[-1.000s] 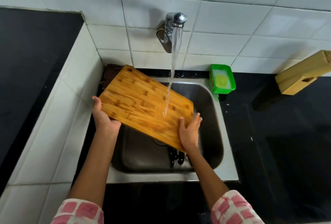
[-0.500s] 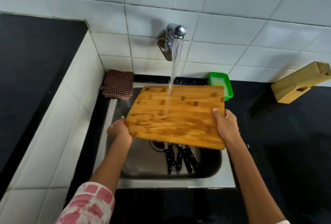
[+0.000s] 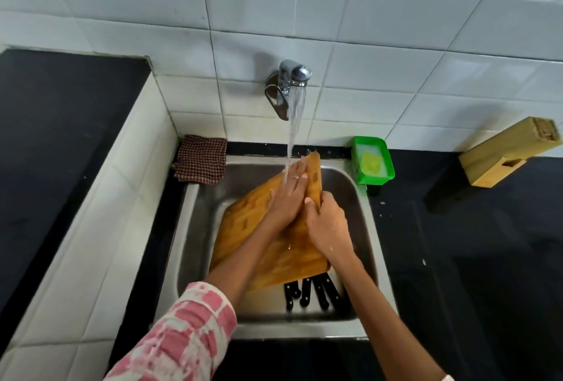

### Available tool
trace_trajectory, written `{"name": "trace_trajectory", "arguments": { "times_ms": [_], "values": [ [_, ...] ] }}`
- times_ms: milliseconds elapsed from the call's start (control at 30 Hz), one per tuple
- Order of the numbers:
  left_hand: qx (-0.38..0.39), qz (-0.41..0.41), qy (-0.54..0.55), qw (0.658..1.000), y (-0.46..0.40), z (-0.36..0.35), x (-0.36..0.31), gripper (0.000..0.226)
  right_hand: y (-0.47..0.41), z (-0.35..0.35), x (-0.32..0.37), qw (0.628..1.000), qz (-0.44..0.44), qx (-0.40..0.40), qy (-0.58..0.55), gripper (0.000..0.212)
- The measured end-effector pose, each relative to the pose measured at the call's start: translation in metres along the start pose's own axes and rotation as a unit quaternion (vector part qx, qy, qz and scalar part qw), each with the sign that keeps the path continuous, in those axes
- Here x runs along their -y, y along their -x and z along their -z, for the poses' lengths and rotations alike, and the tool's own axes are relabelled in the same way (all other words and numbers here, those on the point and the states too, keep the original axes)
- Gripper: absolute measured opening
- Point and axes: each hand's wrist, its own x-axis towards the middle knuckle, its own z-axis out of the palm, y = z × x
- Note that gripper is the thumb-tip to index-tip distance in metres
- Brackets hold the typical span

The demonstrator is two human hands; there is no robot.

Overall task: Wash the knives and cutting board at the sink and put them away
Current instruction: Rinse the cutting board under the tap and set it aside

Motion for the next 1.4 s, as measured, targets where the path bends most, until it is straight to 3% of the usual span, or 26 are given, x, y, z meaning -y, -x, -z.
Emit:
{"name": "trace_trajectory", "arguments": {
  "times_ms": [133,267,367,533,733,900,1067,1267,1400],
  "values": [
    [0.001,0.108,-0.021,0.994,0.003,0.019,-0.004,0.046,0.003,-0.006,0.012,0.999,0.014,0.025,0.027,0.027],
    [0.008,0.099,0.15,0.984,-0.002,0.038,-0.021,0.057,-0.002,-0.014,0.035,0.992,0.078,0.041,0.088,0.027],
    [-0.037,0.128,0.274,0.952,-0.009,0.057,-0.035,0.063,-0.007,-0.019,0.049,0.985,0.092,0.054,0.138,0.023],
    [-0.106,0.014,0.308,0.945,-0.03,0.095,-0.078,0.063,0.006,-0.016,0.051,0.966,0.117,0.061,0.223,0.032],
    [-0.087,-0.027,0.354,0.931,-0.046,0.096,-0.108,0.075,0.02,-0.008,0.038,0.938,0.142,0.086,0.303,0.032],
    [-0.095,-0.052,0.347,0.931,-0.051,0.095,-0.12,0.059,0.019,-0.008,0.038,0.947,0.117,0.07,0.29,0.025],
    [-0.066,-0.061,0.339,0.936,-0.045,0.099,-0.11,0.071,0.016,-0.002,0.049,0.946,0.124,0.045,0.296,0.029],
    [-0.078,-0.037,0.233,0.969,-0.021,0.083,-0.094,0.065,0.016,-0.002,0.05,0.949,0.118,0.019,0.292,0.029],
    [-0.139,-0.052,0.152,0.977,-0.014,0.083,-0.063,0.061,0.02,-0.004,0.04,0.945,0.131,0.01,0.3,0.032]
  ]
}}
